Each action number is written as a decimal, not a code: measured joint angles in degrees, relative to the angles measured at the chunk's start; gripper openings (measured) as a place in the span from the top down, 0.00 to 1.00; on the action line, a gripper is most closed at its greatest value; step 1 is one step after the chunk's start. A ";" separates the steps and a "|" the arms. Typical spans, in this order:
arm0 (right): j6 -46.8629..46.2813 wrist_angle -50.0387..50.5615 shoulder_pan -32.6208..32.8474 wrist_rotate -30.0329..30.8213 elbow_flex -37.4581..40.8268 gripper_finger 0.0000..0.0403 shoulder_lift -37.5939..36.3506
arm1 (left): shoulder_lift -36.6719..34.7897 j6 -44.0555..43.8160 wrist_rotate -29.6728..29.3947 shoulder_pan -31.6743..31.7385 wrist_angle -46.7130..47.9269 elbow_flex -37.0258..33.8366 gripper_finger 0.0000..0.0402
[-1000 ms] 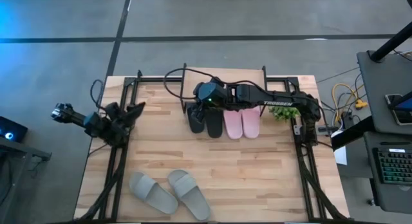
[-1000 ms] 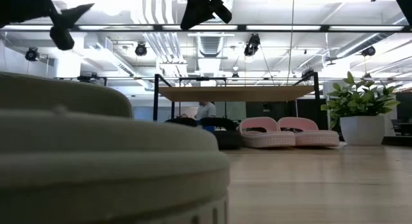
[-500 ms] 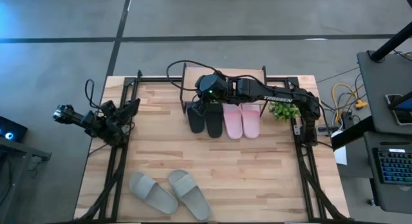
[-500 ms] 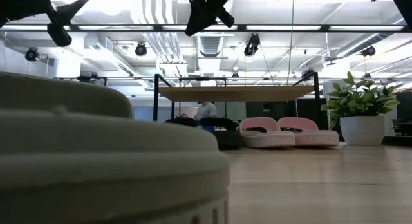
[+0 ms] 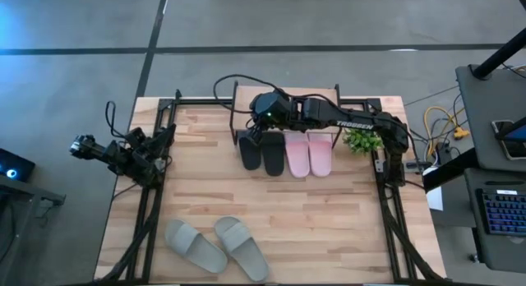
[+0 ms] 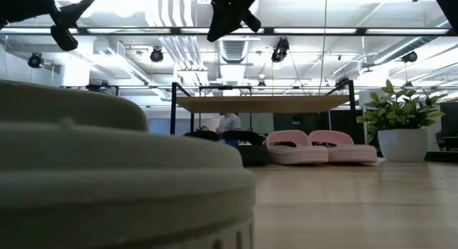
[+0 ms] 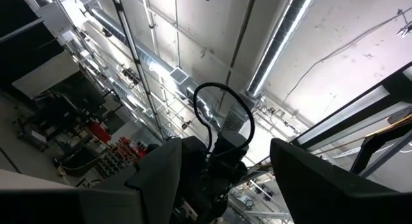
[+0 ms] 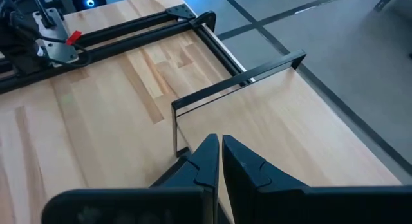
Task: Pick and place slides into the shelf
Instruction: Put the right gray slipper on the shelf
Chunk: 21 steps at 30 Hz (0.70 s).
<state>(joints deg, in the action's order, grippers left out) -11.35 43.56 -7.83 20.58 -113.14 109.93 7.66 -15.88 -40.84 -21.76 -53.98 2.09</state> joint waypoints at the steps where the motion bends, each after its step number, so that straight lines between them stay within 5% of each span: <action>1: -0.23 0.02 0.24 -0.02 0.00 0.97 0.00 | 0.00 -0.21 0.02 -0.02 0.20 0.00 0.44; 9: -1.64 5.97 4.50 -11.26 0.00 0.97 -0.07 | 0.04 -3.16 1.72 -0.02 0.68 -0.05 0.44; 15: -0.83 22.88 11.63 -11.74 0.00 0.97 -0.07 | 0.02 -6.76 5.45 -0.02 3.41 -0.09 0.44; 21: -4.98 28.47 18.07 -11.69 0.00 0.97 -0.07 | 0.15 -12.67 6.71 -0.02 8.84 -0.11 0.44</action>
<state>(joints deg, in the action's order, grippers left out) -16.33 72.03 10.24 8.89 -113.14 109.86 7.81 -28.55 -34.13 -21.78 -45.14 1.98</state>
